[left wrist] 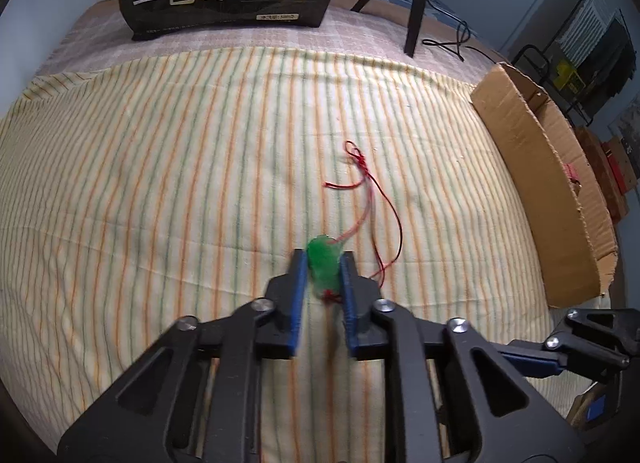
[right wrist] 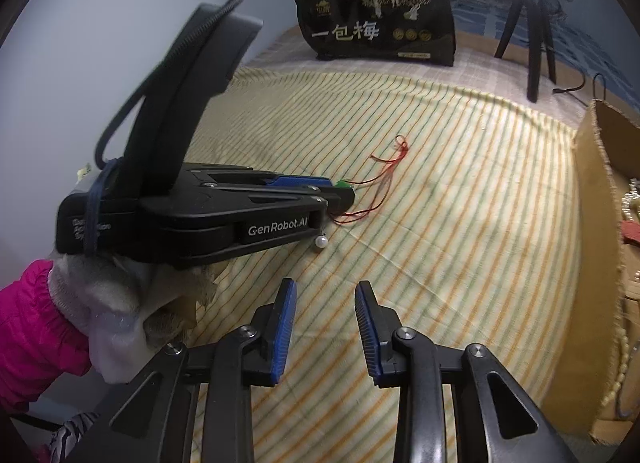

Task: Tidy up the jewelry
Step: 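Close the left tool on the jade pendant while the right tool grasps the pearl earring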

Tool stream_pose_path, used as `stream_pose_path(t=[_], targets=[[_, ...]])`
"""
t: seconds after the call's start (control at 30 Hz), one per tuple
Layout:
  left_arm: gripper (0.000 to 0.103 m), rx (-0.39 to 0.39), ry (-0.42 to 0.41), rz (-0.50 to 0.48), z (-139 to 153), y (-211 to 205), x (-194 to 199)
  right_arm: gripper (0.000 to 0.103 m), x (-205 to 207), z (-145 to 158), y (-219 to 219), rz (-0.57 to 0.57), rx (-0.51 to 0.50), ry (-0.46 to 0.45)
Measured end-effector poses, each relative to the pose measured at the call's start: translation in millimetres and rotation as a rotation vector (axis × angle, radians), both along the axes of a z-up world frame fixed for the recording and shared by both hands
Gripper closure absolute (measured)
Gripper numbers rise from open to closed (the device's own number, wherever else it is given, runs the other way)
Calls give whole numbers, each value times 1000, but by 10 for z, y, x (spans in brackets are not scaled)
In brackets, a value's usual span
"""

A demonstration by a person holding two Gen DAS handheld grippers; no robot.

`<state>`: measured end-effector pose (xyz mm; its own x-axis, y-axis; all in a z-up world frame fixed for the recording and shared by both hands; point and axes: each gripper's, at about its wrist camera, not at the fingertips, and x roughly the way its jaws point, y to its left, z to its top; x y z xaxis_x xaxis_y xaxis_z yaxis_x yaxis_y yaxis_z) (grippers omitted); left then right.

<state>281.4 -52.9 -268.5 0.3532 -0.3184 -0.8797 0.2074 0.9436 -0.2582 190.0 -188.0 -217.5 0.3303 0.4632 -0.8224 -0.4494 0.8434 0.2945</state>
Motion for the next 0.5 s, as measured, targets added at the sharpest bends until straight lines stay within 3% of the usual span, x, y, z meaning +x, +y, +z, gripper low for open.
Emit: stream_pose_path(t=[0.5], targets=[[90, -17, -27, 25, -6, 161, 52, 73, 273, -130, 352, 30, -65, -33]])
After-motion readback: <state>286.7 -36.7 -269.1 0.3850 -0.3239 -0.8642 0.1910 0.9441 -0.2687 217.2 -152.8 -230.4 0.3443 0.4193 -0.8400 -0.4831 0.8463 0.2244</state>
